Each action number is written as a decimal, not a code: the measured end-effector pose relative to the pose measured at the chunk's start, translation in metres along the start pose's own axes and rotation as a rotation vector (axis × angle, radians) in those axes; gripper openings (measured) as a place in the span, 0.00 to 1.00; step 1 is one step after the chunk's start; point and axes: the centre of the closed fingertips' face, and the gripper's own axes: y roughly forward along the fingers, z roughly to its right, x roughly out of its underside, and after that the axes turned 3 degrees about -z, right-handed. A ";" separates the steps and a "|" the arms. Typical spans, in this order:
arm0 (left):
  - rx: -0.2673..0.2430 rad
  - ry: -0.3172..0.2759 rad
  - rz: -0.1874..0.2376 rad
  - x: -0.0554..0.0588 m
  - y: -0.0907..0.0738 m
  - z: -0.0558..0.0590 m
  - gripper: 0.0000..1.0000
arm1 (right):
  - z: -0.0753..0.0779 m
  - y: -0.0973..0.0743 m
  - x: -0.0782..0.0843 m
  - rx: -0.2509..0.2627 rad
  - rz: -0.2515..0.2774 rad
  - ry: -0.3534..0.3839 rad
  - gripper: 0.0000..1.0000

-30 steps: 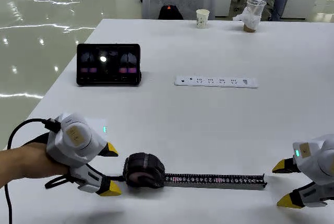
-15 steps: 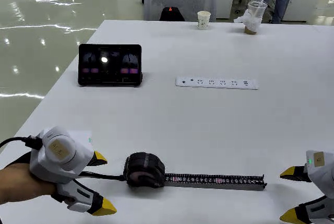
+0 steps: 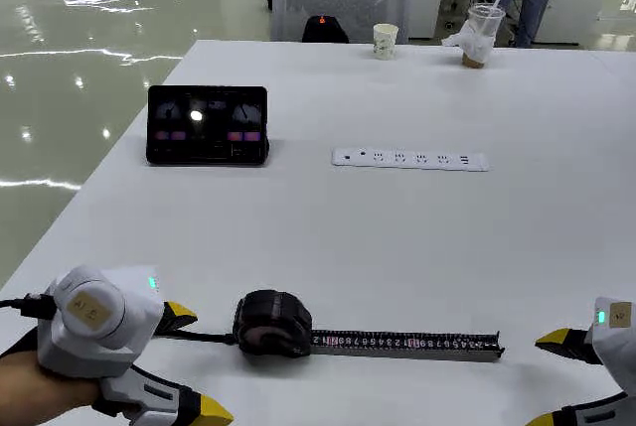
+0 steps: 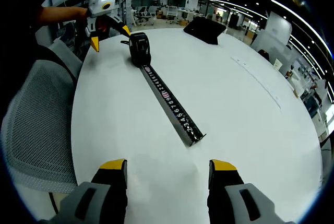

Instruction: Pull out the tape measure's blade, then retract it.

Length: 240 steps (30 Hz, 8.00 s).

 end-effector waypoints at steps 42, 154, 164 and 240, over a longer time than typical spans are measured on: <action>-0.192 -0.289 0.228 -0.022 -0.016 0.037 0.95 | -0.045 -0.022 -0.033 0.120 0.231 0.324 0.92; -0.413 -0.461 0.293 -0.075 0.016 -0.004 0.97 | -0.012 -0.033 -0.041 0.073 0.236 0.072 0.65; -0.430 -0.526 0.283 -0.070 0.024 -0.017 0.91 | -0.001 -0.022 -0.039 0.037 0.200 -0.015 0.55; -0.481 -0.796 0.172 -0.049 0.070 -0.047 0.65 | 0.043 0.044 -0.020 -0.139 0.044 -0.267 0.10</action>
